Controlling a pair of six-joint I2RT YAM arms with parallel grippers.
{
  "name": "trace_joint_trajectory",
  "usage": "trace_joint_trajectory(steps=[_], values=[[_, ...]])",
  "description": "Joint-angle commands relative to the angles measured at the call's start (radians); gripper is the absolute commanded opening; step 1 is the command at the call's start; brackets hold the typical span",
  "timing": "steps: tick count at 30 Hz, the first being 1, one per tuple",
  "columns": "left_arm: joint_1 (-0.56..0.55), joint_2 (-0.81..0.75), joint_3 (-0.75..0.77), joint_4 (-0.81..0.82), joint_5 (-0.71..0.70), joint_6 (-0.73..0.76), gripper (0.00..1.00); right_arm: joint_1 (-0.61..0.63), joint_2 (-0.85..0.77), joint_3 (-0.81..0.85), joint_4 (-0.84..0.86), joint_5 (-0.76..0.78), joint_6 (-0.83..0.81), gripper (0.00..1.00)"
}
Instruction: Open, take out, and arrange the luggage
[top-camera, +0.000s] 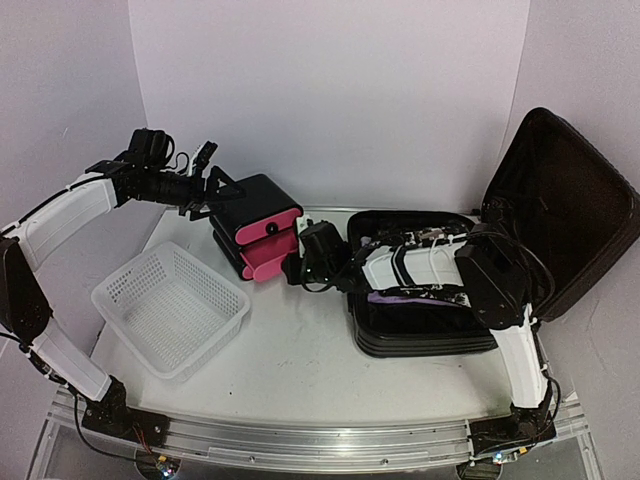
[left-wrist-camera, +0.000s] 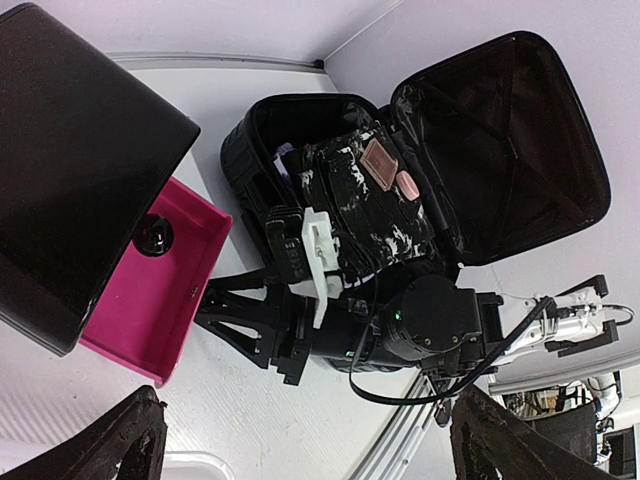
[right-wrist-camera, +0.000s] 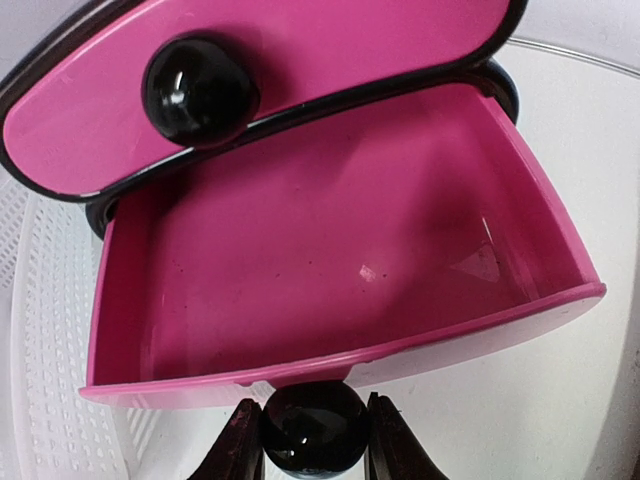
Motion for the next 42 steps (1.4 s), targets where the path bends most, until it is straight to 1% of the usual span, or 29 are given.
trace_joint_trajectory(steps=[1, 5, 8, 11, 16, 19, 21, 25, 28, 31, 34, 39, 42], values=[[0.004, -0.041, -0.007, 0.049, 0.013, -0.001, 0.99, 0.004, -0.082, -0.028, 0.033, 0.039, 0.004, 0.26], [0.004, -0.027, -0.007, 0.049, 0.026, -0.006, 1.0, 0.004, -0.078, -0.022, 0.033, 0.046, -0.008, 0.35], [0.005, -0.032, -0.007, 0.05, 0.018, -0.002, 1.0, 0.004, -0.086, -0.024, 0.026, 0.041, -0.007, 0.4], [0.004, -0.03, -0.008, 0.048, 0.019, -0.003, 1.0, 0.005, -0.106, -0.025, -0.007, 0.046, -0.01, 0.51], [0.005, -0.04, -0.006, 0.051, 0.025, -0.003, 1.0, 0.008, -0.181, -0.033, -0.14, 0.072, -0.036, 0.7], [0.005, -0.044, -0.007, 0.05, 0.019, -0.001, 1.0, 0.008, -0.261, -0.068, -0.232, 0.114, -0.079, 0.8], [0.005, -0.042, -0.005, 0.05, 0.031, -0.007, 0.99, 0.008, -0.32, -0.096, -0.3, 0.17, -0.116, 0.85], [0.004, -0.05, -0.007, 0.053, 0.029, -0.007, 0.99, -0.008, -0.472, -0.171, -0.449, 0.344, -0.182, 0.9], [0.005, -0.043, -0.007, 0.053, 0.032, -0.01, 1.0, -0.08, -0.574, -0.218, -0.591, 0.415, -0.145, 0.92], [0.005, -0.041, -0.007, 0.056, 0.045, -0.017, 0.99, -0.199, -0.657, -0.268, -0.707, 0.405, -0.078, 0.94], [0.002, -0.047, -0.013, 0.059, 0.031, -0.013, 0.99, -0.31, -0.706, -0.288, -0.805, 0.374, -0.04, 0.95], [0.003, -0.036, -0.012, 0.06, 0.038, -0.016, 1.0, -0.465, -0.72, -0.281, -0.902, 0.266, -0.009, 0.96], [0.003, -0.042, -0.016, 0.06, 0.021, -0.008, 0.99, -0.519, -0.718, -0.279, -0.935, 0.256, -0.01, 0.97]])
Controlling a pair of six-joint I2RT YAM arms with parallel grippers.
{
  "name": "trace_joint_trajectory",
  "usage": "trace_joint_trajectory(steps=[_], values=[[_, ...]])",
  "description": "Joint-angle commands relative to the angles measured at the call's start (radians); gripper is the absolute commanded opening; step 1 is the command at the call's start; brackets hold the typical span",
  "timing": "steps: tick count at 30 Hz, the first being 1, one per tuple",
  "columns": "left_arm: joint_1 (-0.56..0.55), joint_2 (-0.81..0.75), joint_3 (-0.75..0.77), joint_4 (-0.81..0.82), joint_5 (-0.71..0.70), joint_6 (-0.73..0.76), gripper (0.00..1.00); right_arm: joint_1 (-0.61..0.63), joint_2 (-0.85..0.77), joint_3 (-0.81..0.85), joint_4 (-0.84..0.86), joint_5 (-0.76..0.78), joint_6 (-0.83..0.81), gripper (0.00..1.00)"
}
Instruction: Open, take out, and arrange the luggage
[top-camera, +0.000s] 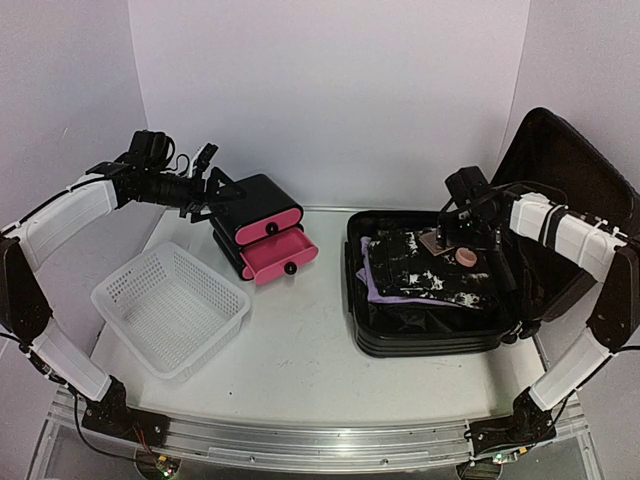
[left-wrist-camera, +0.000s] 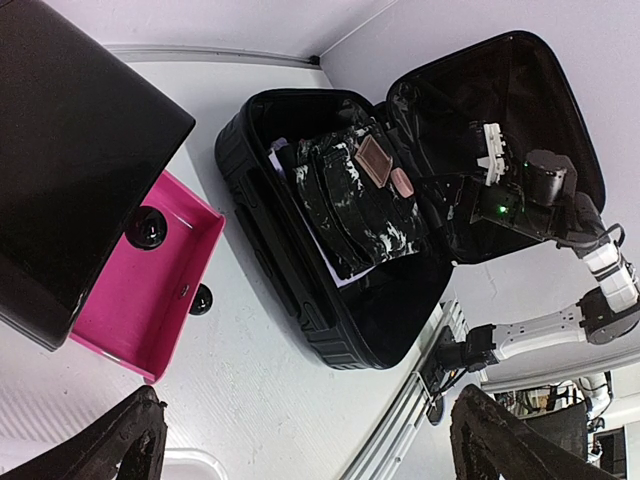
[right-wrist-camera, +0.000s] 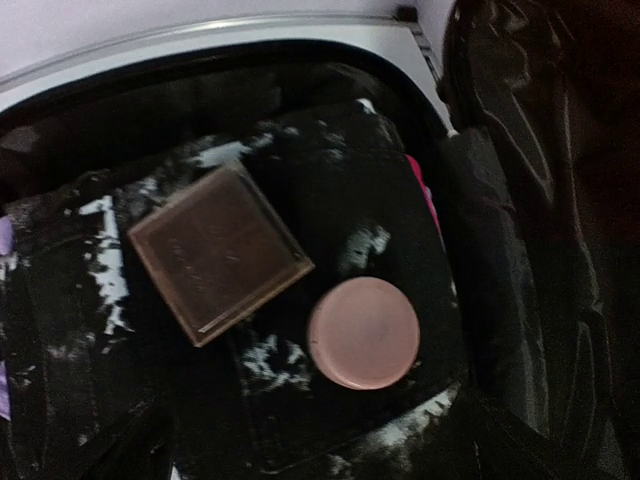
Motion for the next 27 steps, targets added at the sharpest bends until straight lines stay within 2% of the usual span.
trace_joint_trajectory(steps=[1, 5, 11, 16, 22, 27], values=[[0.003, -0.04, -0.003, 0.051, 0.001, 0.011, 1.0, -0.067, -0.027, 0.004, -0.096, -0.051, 0.032, 0.97], [0.001, -0.03, -0.002, 0.052, 0.016, 0.005, 1.0, -0.149, -0.016, -0.011, -0.099, -0.127, 0.027, 0.93], [0.001, -0.03, -0.002, 0.052, 0.012, 0.008, 1.0, -0.179, 0.055, 0.016, -0.081, -0.196, -0.002, 0.92], [0.002, -0.032, -0.003, 0.051, 0.01, 0.01, 1.0, -0.208, 0.104, 0.025, -0.043, -0.244, 0.001, 0.84], [0.001, -0.025, -0.002, 0.052, 0.014, 0.009, 0.99, -0.217, 0.136, 0.024, -0.02, -0.245, -0.001, 0.75], [0.002, -0.023, -0.003, 0.052, 0.012, 0.01, 1.0, -0.218, 0.133, 0.019, 0.007, -0.244, -0.009, 0.75]])
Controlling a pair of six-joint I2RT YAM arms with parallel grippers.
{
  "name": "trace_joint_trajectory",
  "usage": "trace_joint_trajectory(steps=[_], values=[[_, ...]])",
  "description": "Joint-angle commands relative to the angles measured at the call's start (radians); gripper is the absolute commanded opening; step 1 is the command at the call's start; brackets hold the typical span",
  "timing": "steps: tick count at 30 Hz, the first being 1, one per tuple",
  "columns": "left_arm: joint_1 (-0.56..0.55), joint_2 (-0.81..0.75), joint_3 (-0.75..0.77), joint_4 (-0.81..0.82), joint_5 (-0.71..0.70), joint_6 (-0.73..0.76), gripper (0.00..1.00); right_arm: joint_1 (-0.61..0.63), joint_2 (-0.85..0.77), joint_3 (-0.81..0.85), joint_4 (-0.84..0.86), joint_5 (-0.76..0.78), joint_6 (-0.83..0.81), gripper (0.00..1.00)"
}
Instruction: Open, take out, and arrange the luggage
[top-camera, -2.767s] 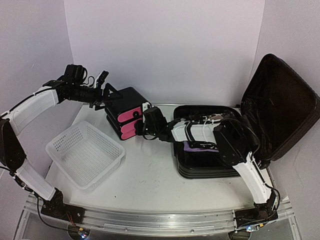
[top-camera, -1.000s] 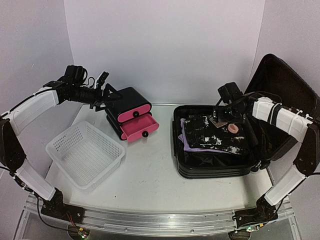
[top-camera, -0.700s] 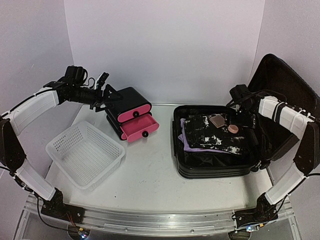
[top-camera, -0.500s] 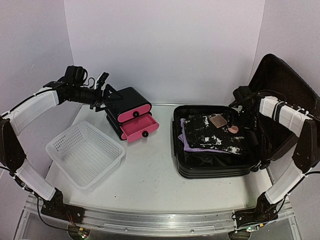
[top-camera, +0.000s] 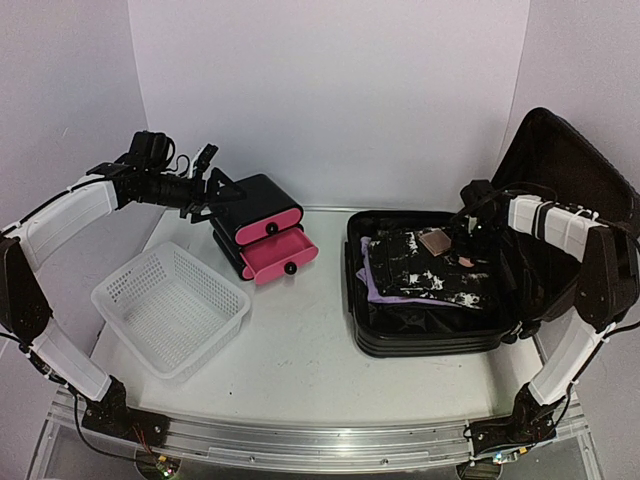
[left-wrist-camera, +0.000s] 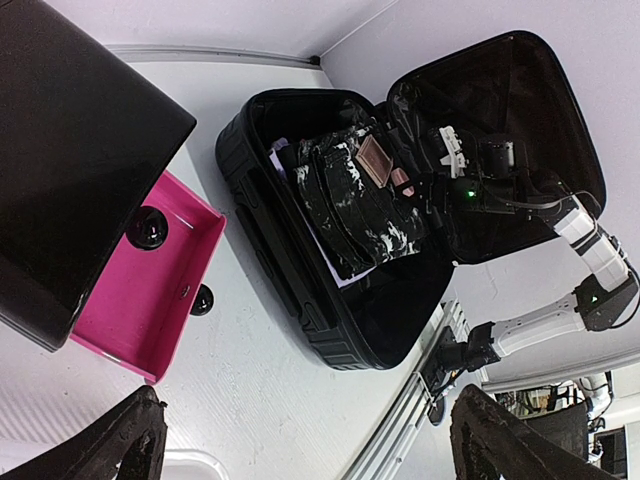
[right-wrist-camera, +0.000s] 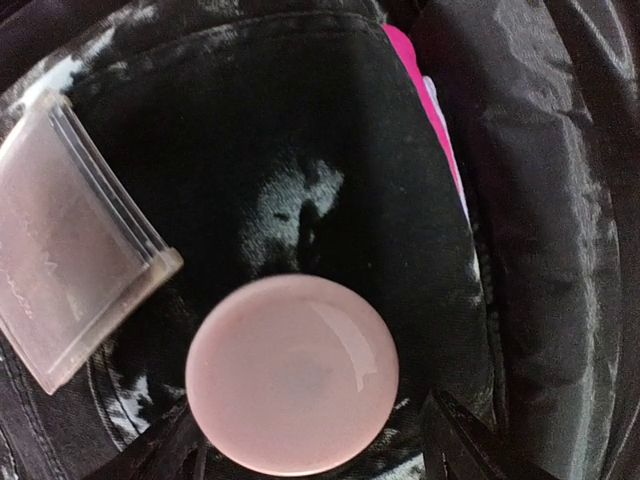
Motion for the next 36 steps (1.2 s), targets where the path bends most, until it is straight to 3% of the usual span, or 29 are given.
trace_joint_trajectory(steps=[1, 11, 18, 25, 31, 36], values=[[0.001, -0.022, 0.004, 0.043, 0.014, 0.009, 0.99, -0.006, 0.003, 0.03, 0.059, 0.007, -0.01, 0.75], [0.002, -0.023, 0.004, 0.043, 0.016, 0.009, 1.0, -0.018, 0.028, 0.048, 0.084, 0.009, -0.024, 0.71], [0.001, -0.019, 0.005, 0.043, 0.017, 0.009, 0.99, -0.021, 0.045, 0.058, 0.092, -0.028, -0.023, 0.58], [0.002, -0.015, 0.006, 0.044, 0.022, 0.006, 1.0, -0.008, -0.064, 0.034, 0.105, -0.038, -0.018, 0.42], [0.002, -0.012, 0.004, 0.045, 0.019, 0.005, 1.0, 0.083, -0.132, 0.052, 0.139, -0.039, -0.034, 0.41], [0.002, -0.006, 0.004, 0.044, 0.021, 0.004, 1.0, 0.232, -0.039, 0.161, 0.162, -0.074, -0.054, 0.41]])
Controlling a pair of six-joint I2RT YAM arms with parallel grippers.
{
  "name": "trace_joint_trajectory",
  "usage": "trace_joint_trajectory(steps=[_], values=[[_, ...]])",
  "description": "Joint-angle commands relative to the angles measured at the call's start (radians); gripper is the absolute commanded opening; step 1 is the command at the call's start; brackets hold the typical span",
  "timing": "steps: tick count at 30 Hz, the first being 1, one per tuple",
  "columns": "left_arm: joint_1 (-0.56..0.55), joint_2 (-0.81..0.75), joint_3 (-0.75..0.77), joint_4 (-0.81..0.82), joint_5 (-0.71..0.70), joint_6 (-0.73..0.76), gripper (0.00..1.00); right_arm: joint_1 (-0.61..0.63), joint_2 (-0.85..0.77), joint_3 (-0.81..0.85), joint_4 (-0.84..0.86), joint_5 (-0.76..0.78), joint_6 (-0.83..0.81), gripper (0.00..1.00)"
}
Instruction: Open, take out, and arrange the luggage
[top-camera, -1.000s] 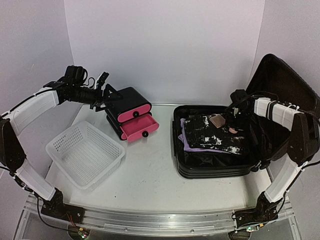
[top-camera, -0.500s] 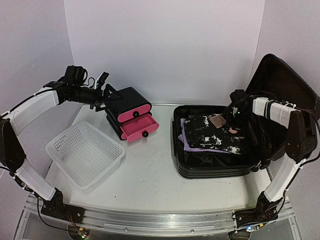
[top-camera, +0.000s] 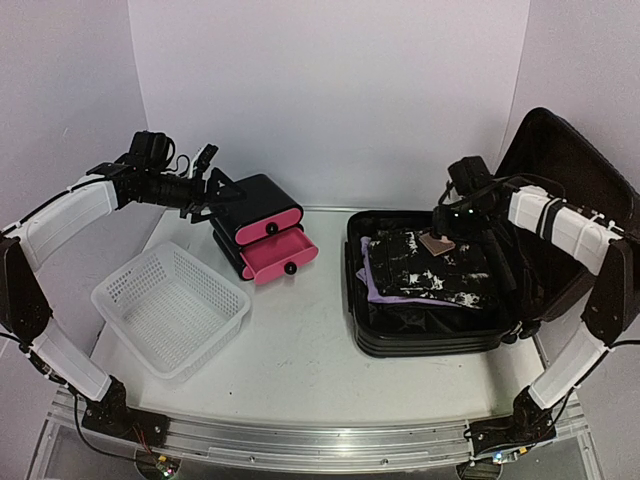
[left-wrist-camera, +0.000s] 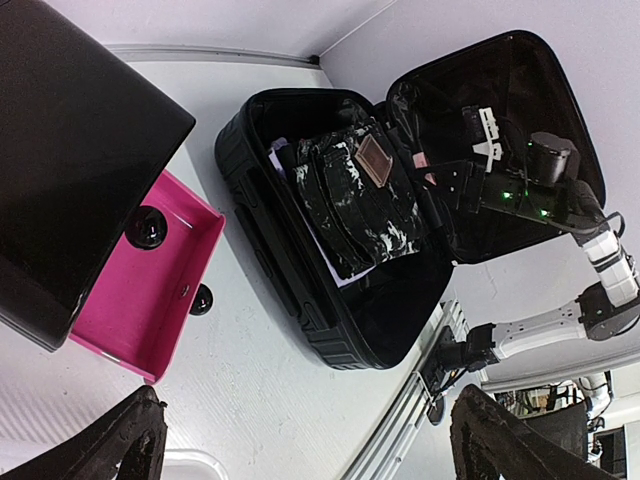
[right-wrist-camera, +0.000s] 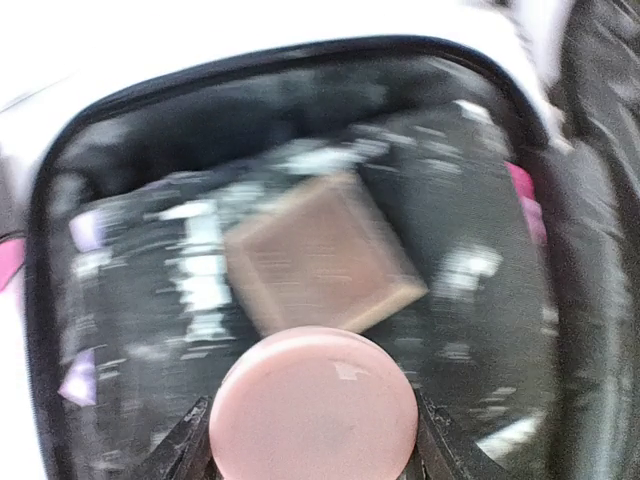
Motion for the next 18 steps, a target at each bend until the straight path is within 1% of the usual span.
trace_joint_trajectory(steps=[1, 3, 8, 13, 18], values=[[0.0, -0.006, 0.005, 0.045, 0.015, 0.006, 0.99, 0.139, 0.088, 0.141, 0.068, -0.044, -0.035, 0.41], [0.002, -0.005, 0.003, 0.044, 0.011, 0.008, 0.99, 0.21, 0.155, 0.202, 0.09, -0.072, -0.046, 0.41], [0.002, 0.007, 0.005, 0.045, 0.022, 0.003, 0.99, 0.341, 0.349, 0.403, 0.121, -0.112, -0.091, 0.41], [0.001, -0.003, 0.005, 0.044, 0.014, 0.006, 0.99, 0.434, 0.547, 0.619, 0.131, -0.201, -0.113, 0.41], [0.0, -0.006, 0.005, 0.045, 0.016, 0.005, 0.99, 0.492, 0.703, 0.807, 0.122, -0.221, -0.155, 0.43]])
